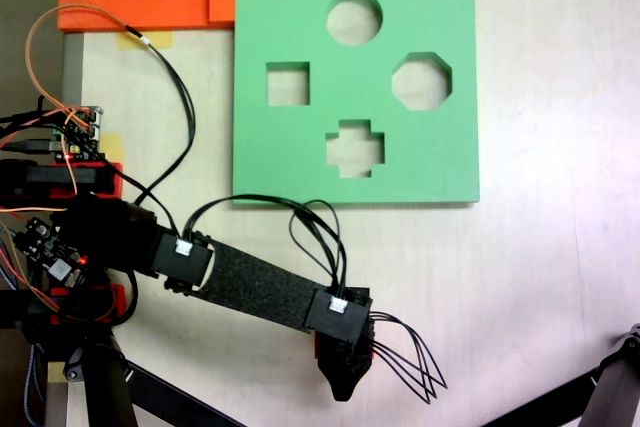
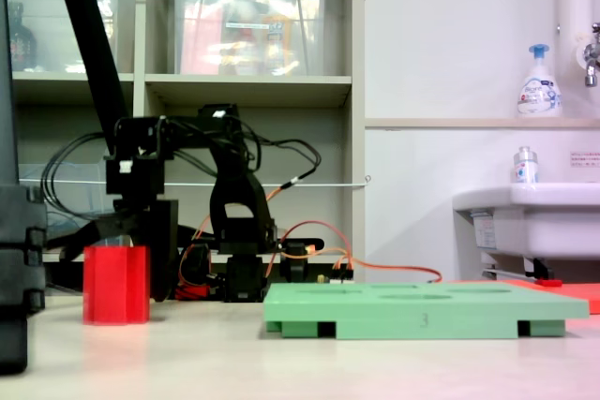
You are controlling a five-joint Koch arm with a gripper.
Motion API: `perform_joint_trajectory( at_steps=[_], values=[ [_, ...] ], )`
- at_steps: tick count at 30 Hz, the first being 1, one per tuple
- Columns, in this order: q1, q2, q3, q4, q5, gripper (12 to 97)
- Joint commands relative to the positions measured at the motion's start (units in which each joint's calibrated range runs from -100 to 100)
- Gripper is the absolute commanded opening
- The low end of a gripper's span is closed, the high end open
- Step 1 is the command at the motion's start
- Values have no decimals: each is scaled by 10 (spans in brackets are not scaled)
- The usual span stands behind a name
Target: Put the cross columnar block into the corresponding hole
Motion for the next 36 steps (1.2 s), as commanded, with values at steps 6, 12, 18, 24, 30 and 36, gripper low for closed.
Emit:
perform_joint_trajectory(
  at_steps=[6, 12, 18, 24, 30, 36],
  values=[
    [0, -2, -1, -68, -3, 479],
    [-6, -9, -6, -74, -2, 335],
    [-5, -30, -8, -74, 1, 335],
    [1, -133, -7, -74, 14, 335],
    [43, -308, -6, -74, 58, 335],
    [121, -418, -6, -74, 126, 336]
  ],
)
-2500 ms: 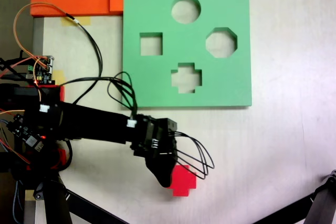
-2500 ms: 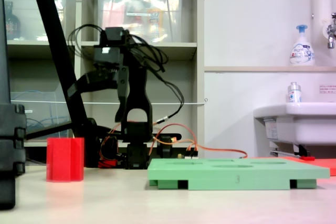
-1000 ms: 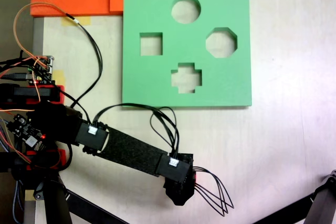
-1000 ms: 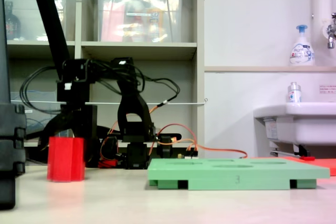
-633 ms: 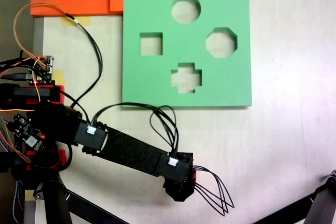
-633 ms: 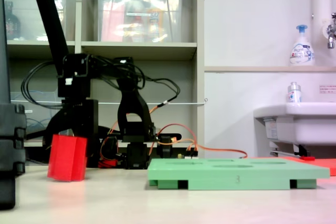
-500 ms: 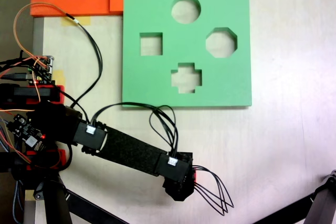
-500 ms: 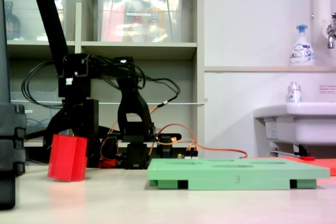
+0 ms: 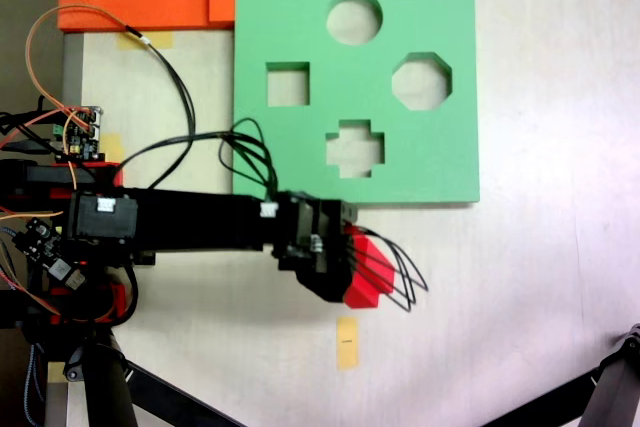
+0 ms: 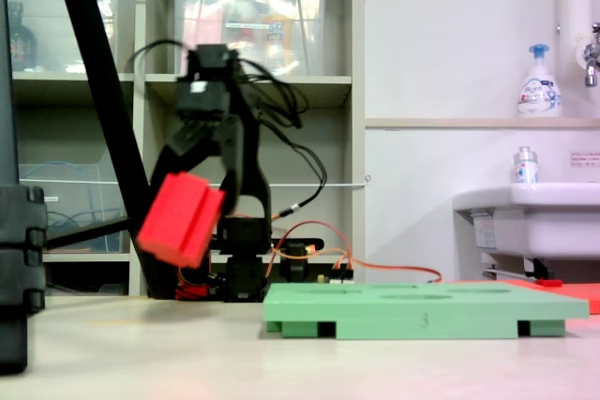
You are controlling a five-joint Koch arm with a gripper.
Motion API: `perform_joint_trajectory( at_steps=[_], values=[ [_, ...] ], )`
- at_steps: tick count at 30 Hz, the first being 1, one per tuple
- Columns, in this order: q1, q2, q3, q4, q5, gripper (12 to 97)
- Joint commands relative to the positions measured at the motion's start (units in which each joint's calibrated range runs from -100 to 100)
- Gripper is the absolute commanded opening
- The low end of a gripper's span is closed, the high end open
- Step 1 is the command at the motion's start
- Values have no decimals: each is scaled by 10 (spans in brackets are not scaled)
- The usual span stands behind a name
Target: Put the cross columnar block into the corresponding hole
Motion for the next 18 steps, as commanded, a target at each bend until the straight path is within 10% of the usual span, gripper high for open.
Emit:
perform_joint_trajectory(
  at_steps=[1, 18],
  values=[
    [36, -57, 20, -38, 38, 336],
    [164, 87, 96, -38, 140, 339]
  ],
)
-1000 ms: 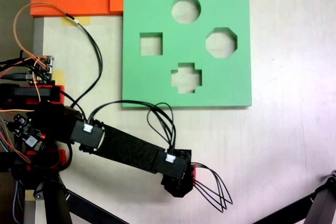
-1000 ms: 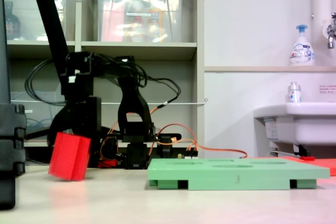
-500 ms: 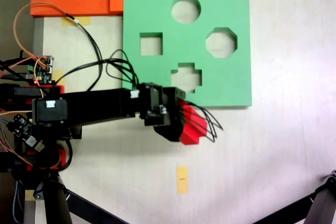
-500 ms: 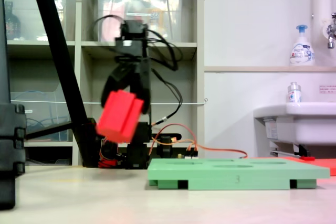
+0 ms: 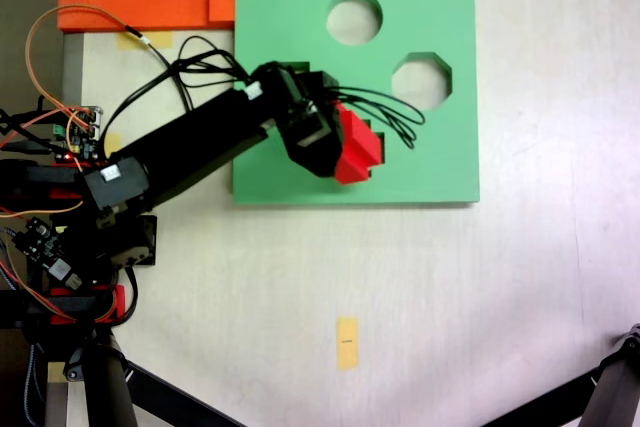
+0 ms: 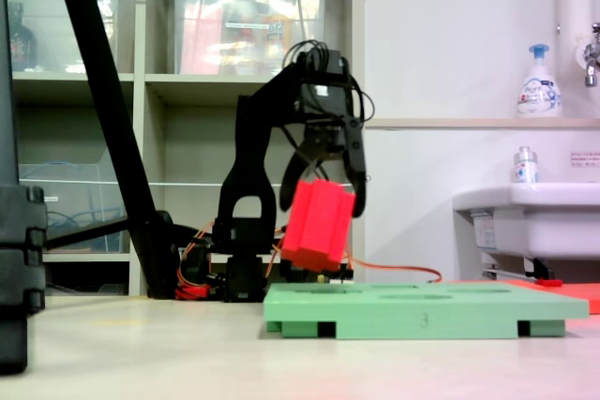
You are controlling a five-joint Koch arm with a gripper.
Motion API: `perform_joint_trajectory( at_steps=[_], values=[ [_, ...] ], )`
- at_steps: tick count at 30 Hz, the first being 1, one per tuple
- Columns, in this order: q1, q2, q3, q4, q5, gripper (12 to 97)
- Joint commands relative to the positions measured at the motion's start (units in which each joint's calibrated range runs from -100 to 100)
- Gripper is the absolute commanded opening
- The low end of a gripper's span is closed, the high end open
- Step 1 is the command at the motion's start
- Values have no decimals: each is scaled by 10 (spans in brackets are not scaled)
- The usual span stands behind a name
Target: Put the cross columnar block into the corresponding hole
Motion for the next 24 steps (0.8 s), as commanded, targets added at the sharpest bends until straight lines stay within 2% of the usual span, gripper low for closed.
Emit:
perform_joint_trajectory(
  at_steps=[1, 24],
  values=[
    [5, 6, 43, -37, 11, 339],
    [13, 65, 50, -37, 56, 339]
  ],
)
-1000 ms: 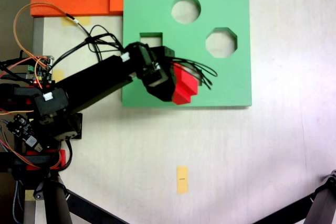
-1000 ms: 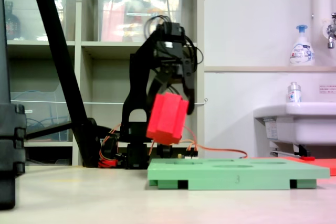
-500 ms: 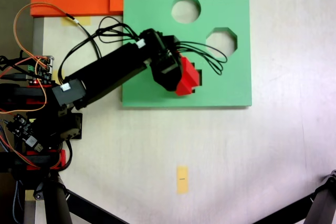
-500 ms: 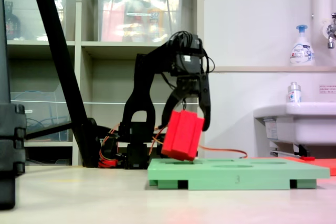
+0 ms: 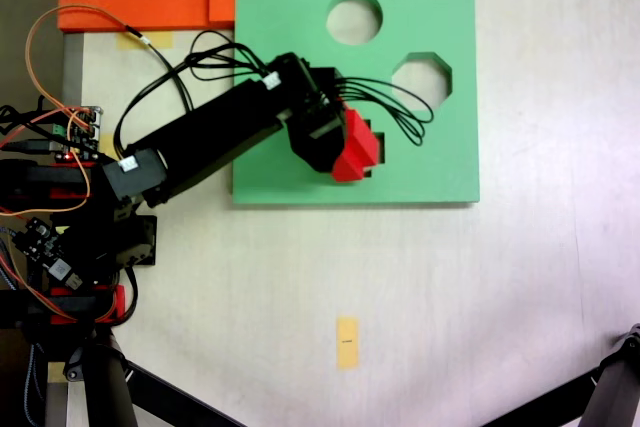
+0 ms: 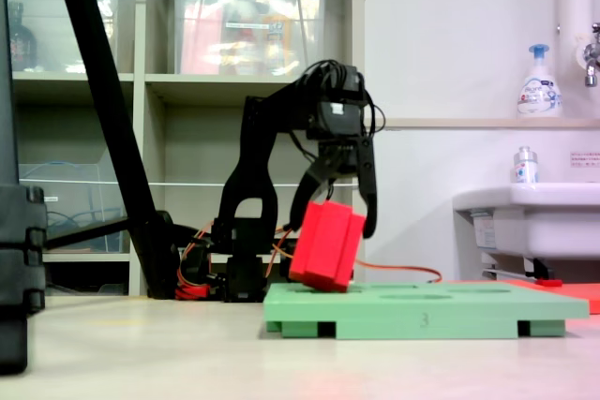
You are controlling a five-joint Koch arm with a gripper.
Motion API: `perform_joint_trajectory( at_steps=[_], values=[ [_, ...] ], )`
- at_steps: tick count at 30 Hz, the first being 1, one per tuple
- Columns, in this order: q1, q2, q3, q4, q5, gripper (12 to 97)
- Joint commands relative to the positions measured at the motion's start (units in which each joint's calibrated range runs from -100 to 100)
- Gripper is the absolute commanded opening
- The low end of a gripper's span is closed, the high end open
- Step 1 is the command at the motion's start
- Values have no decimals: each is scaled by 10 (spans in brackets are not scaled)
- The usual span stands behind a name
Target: Put the cross columnar block into the corresponding hole
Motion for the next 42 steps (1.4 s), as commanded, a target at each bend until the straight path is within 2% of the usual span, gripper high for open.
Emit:
perform_joint_trajectory(
  at_steps=[1, 25, 42],
  values=[
    [5, -9, 49, -37, 17, 339],
    [11, 30, 89, -37, 26, 339],
    [11, 126, 89, -37, 26, 342]
  ],
)
